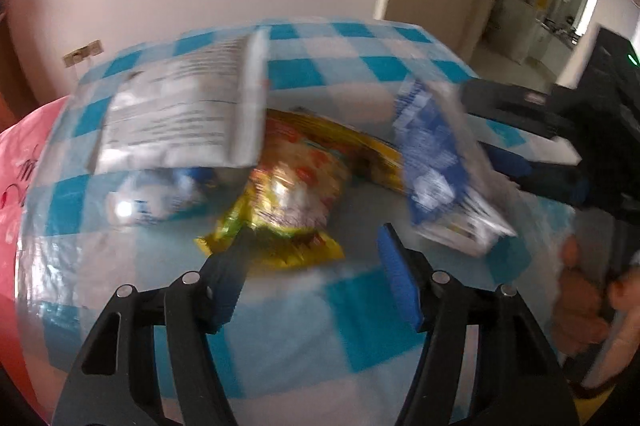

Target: Collect trash

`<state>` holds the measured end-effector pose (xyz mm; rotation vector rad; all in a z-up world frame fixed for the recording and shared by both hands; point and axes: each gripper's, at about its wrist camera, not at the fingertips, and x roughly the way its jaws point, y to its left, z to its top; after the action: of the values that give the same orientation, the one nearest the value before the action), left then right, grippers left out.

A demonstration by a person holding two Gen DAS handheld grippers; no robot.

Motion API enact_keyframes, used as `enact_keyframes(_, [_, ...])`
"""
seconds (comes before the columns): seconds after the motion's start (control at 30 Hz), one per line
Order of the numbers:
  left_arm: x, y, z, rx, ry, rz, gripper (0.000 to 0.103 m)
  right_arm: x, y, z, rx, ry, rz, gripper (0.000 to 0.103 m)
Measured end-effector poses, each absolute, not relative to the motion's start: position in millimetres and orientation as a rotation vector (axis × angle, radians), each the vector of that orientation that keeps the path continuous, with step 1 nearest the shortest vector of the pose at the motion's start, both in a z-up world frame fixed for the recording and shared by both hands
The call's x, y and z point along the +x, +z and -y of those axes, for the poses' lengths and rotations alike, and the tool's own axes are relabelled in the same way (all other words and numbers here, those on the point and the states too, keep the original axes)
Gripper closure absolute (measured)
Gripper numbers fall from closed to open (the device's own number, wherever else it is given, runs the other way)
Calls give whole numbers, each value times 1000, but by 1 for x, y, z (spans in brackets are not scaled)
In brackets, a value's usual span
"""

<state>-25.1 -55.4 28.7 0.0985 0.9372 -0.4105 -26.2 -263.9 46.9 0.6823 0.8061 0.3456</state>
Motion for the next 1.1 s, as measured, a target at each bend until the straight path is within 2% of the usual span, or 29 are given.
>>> enact_keyframes(0.17, [-24,33,55,85,-382,-935,39,-25,51,255,572,291,-813,14])
enact_keyframes(0.57, [-1,29,54,118,-308,-927,39,-17,41,249,526,264,-858,14])
enact_keyframes(0.67, [3,28,58,114,-310,-929,39,-18,42,249,495,237,-858,23])
enact_keyframes(0.73, [5,27,59,97,-307,-935,39,-18,41,250,484,223,-861,38])
enact_keyframes(0.93, [2,27,61,94,-288,-950,49,-19,40,253,478,223,-856,39])
enact_keyframes(1.0, [1,27,60,99,-270,-948,58,-20,40,253,473,219,-850,39])
enact_keyframes(1.1, [-2,28,54,59,-280,-949,60,-22,40,254,474,223,-837,39])
